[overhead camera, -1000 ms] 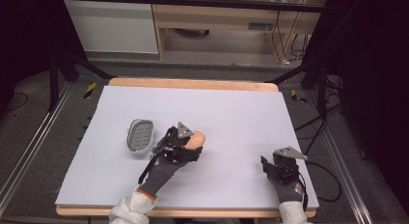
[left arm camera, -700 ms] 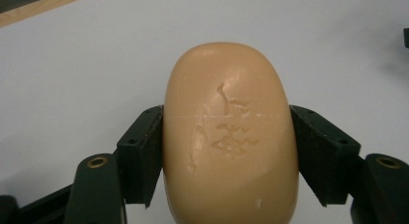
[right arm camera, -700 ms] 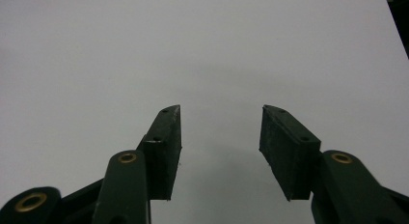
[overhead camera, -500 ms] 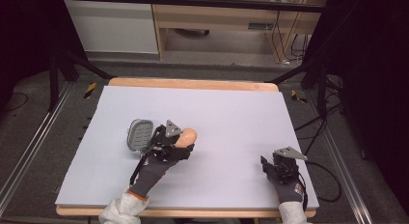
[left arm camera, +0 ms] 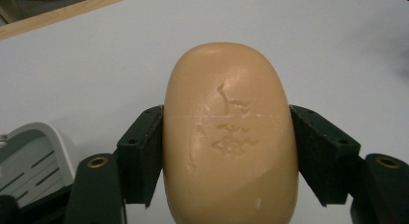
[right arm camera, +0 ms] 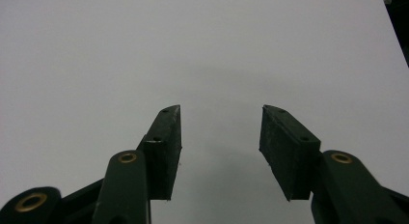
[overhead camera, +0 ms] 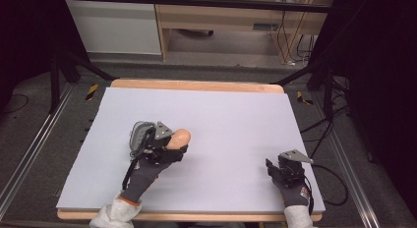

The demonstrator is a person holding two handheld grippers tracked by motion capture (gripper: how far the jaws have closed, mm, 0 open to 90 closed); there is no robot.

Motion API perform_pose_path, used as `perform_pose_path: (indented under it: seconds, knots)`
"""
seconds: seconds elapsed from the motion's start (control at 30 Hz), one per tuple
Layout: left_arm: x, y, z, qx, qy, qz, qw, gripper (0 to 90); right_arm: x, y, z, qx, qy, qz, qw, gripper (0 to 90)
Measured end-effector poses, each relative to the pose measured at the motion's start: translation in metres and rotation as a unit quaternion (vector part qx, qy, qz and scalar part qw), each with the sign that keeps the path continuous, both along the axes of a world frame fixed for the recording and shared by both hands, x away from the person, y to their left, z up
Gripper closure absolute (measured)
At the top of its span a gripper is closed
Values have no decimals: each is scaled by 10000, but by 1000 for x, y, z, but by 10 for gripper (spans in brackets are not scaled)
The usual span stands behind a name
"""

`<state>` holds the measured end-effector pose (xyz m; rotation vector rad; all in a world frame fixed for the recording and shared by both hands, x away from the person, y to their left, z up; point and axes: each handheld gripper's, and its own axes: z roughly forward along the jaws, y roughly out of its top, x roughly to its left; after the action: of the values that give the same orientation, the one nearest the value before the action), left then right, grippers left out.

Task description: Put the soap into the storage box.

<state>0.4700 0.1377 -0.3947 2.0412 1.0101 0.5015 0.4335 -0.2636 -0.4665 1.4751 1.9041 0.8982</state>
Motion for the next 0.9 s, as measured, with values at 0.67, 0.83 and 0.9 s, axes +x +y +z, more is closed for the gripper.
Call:
perform_pose_path:
  seconds: [0.67,0.83,0.9]
  knots:
    - [-1,41,4,-157,-57,390,9991,318,0,0,0,-30,-8,4,10000,498]
    - [1,50,6,-215,-87,516,9984,318,0,0,0,-27,-14,10,10000,499]
    - [2,55,6,-228,-97,580,9980,318,0,0,0,-22,-1,8,10000,500]
